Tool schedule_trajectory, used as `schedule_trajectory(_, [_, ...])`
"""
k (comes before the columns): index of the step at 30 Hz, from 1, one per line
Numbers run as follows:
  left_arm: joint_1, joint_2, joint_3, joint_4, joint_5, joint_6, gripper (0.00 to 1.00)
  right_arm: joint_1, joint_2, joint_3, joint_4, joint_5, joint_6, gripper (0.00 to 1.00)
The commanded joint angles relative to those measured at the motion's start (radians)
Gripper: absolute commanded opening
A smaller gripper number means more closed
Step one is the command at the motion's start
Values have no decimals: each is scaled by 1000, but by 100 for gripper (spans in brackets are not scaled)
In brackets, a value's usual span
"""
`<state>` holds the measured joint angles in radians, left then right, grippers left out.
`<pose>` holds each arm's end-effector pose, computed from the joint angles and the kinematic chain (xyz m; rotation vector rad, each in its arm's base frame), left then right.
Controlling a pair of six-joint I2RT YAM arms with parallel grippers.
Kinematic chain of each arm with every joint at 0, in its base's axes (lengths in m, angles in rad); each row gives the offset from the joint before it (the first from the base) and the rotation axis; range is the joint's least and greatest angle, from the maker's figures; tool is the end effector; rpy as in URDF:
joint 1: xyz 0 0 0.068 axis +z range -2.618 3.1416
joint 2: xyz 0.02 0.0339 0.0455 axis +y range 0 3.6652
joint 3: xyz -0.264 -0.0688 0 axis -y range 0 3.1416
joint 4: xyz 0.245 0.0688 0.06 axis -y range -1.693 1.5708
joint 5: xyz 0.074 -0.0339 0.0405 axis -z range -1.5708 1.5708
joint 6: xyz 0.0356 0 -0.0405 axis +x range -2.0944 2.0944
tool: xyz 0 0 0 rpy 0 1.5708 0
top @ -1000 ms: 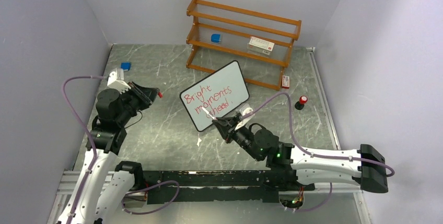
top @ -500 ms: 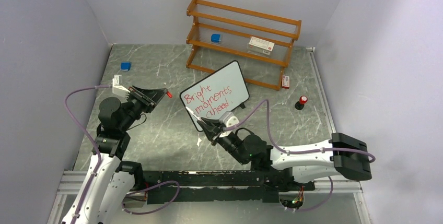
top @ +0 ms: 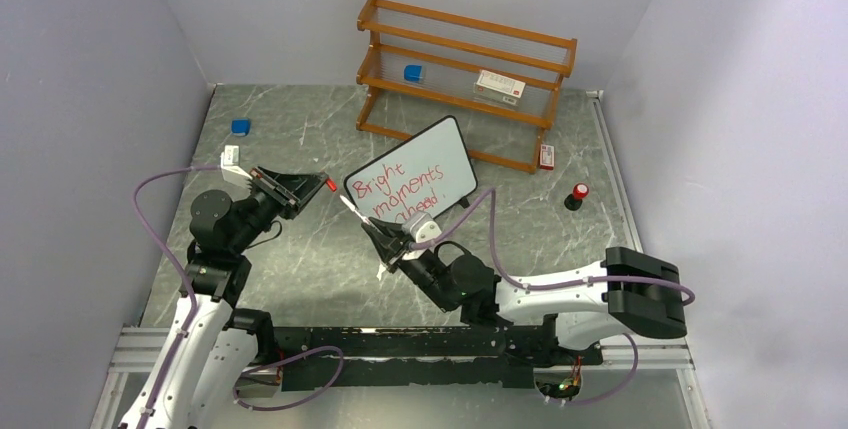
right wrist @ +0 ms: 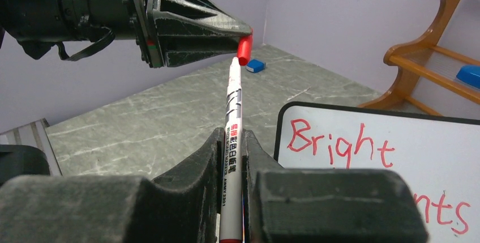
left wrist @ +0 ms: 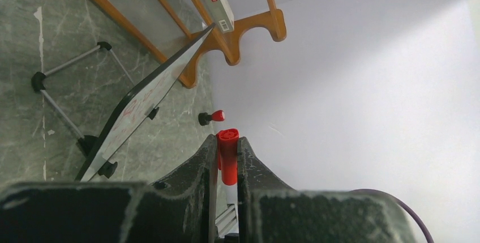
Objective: Write a sentence on the whiteboard
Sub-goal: Close the whiteboard marker at the center of the board.
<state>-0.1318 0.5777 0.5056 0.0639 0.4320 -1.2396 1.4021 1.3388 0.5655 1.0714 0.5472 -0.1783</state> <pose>0.1506 -0.0350 0.2990 -0.5883 1.6651 -1.3768 0.0647 0.2693 0.2729 -0.5592 1.2284 0.6911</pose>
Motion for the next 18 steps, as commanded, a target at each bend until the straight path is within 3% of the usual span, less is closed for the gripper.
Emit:
schedule_trajectory(1, [5,-9,14,52,52,-28,5,5,13,39,63,31,-23,0])
schedule_trajectory(18, [4,-10,15,81,80,-50,5,5,43,65,31,44,-30,0])
